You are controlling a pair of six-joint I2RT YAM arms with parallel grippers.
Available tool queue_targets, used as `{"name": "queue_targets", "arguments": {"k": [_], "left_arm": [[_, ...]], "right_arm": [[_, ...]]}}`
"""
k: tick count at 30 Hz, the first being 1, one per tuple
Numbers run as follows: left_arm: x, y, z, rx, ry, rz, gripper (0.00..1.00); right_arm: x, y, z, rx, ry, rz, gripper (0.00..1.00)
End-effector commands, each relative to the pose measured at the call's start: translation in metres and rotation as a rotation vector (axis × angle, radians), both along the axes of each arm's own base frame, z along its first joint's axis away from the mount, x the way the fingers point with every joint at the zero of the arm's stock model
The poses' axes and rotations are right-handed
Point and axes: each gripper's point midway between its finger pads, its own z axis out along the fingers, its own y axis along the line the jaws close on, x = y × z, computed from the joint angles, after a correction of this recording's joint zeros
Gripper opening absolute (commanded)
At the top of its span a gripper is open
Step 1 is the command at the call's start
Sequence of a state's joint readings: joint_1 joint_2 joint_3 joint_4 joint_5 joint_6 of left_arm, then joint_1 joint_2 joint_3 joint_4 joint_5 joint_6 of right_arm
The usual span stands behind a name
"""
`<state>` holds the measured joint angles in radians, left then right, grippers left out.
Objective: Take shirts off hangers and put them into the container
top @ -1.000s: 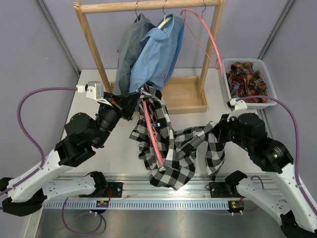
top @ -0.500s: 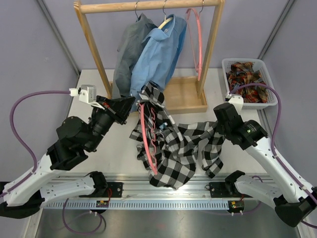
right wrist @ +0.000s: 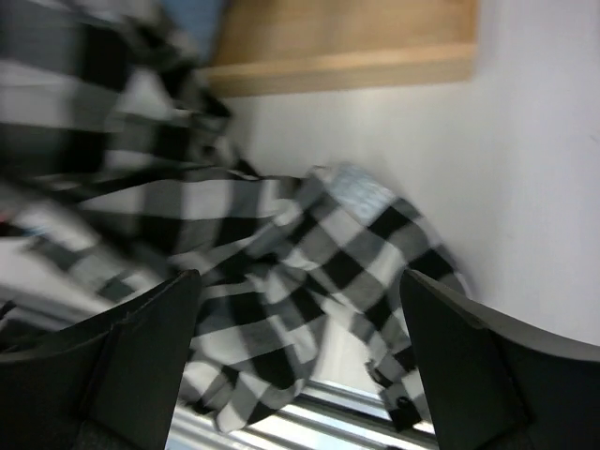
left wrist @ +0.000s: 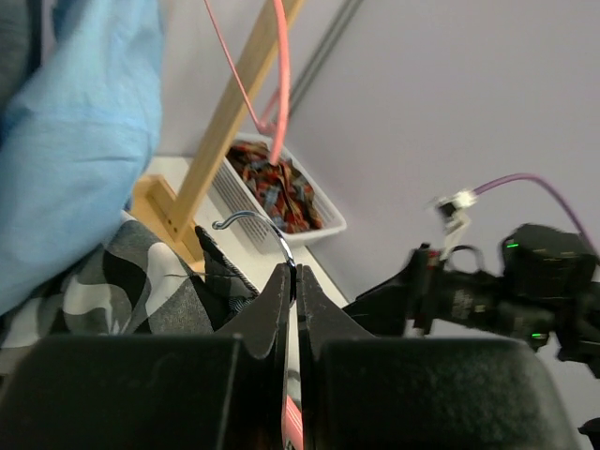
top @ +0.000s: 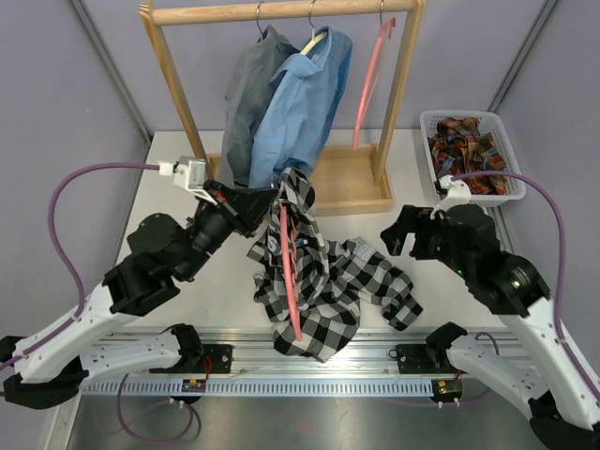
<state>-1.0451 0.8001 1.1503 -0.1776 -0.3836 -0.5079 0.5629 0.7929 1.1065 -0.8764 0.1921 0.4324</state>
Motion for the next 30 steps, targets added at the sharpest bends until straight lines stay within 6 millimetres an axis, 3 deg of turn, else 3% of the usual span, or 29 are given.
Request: {"name": "queue_targets", "arguments": {"k": [1,4,10,20,25,30], "left_arm": [[-0.007,-0.023,0.015,-0.104,-0.008,-0.1,0.0],[-0.01,-0.036,0.012,-0.113,0.016,-0.15,0.0],[-0.023,-0.057,0.009,-0.092,0.056,-0.237,0.0],[-0.035,-0.071,0.012,-0.124,0.086,-0.324,0.0],[-0.045,-0.088,0.008,-0.137,0.123,-0.408,0.0],[-0.07,-0.103,0.017,-0.177,0.178,-0.557,0.0]], "right_arm": [[-0.038,0.045,0.073,0.2,-0.173,0.352,0.93],[-0.057,0.06,0.079,0.24,-0.178,0.49,0.91],[-0.057,0.078,0.057,0.269,-0.107,0.566,0.77],[-0.061,0.102,0.045,0.33,-0.049,0.66,0.72],[-0.062,0.117,0.032,0.316,-0.022,0.69,0.73],[-0.054,0.129,0.023,0.307,-0.007,0.699,0.72]]}}
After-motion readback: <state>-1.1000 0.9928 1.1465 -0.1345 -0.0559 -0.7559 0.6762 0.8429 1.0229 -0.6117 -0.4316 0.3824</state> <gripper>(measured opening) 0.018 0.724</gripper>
